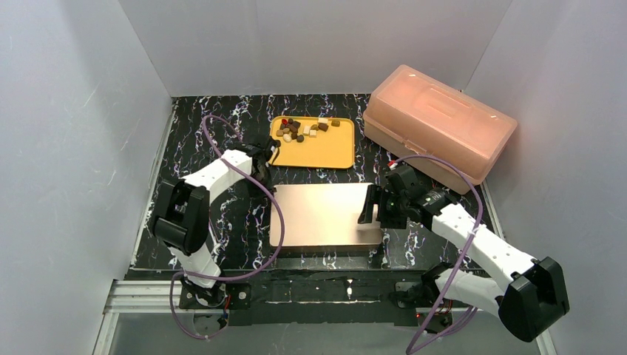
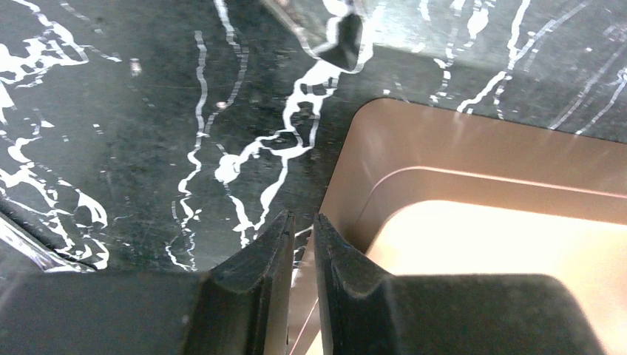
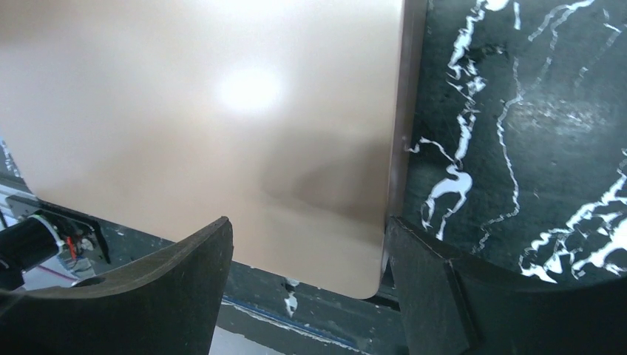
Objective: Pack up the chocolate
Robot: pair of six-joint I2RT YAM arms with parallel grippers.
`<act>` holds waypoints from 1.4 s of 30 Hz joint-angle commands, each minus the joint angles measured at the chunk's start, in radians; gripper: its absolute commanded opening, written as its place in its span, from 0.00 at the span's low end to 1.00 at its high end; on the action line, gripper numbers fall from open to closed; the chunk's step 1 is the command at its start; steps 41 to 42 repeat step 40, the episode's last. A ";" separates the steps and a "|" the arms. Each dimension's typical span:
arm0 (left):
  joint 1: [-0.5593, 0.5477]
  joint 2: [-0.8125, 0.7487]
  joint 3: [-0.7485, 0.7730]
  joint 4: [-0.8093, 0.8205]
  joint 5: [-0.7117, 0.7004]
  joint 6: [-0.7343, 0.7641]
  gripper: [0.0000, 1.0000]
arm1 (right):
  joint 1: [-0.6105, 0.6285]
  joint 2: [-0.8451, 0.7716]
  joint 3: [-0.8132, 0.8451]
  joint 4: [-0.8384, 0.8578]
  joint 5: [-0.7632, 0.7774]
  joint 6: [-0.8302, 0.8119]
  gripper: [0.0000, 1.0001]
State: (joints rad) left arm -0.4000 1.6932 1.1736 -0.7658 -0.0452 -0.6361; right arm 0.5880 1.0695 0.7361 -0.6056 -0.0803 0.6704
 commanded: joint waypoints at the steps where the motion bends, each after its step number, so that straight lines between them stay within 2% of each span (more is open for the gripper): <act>1: -0.046 0.018 0.043 -0.016 0.018 -0.034 0.16 | 0.001 -0.033 0.016 -0.028 0.032 0.019 0.83; 5: -0.043 -0.026 0.110 -0.077 -0.052 -0.002 0.19 | 0.001 -0.031 0.103 -0.106 0.089 -0.013 0.89; 9: -0.041 -0.084 0.236 -0.157 -0.090 0.072 0.31 | -0.001 -0.035 0.229 -0.175 0.134 -0.030 0.98; 11: -0.040 -0.123 0.298 -0.181 -0.090 0.122 0.46 | -0.001 -0.031 0.310 -0.192 0.138 -0.042 0.98; 14: -0.040 -0.174 0.390 -0.202 -0.068 0.196 0.77 | -0.001 -0.007 0.456 -0.200 0.147 -0.067 0.98; 15: -0.040 -0.187 0.418 -0.213 -0.064 0.213 0.90 | -0.001 0.002 0.504 -0.199 0.150 -0.075 0.98; 16: -0.041 -0.199 0.452 -0.227 -0.065 0.226 0.97 | -0.001 0.008 0.564 -0.192 0.156 -0.084 0.98; 20: -0.040 -0.239 0.557 -0.271 -0.114 0.243 0.98 | -0.001 0.031 0.704 -0.156 0.165 -0.099 0.98; 24: -0.040 -0.283 0.590 -0.310 -0.194 0.258 0.98 | -0.001 0.053 0.777 -0.131 0.157 -0.106 0.98; 28: -0.040 -0.337 0.556 -0.309 -0.217 0.272 0.98 | -0.001 0.052 0.781 -0.102 0.149 -0.097 0.98; 36: -0.040 -0.423 0.450 -0.245 -0.173 0.302 0.98 | -0.001 0.028 0.740 -0.064 0.147 -0.080 0.98; 42: -0.040 -0.441 0.434 -0.228 -0.174 0.298 0.98 | -0.001 0.027 0.743 -0.065 0.148 -0.082 0.98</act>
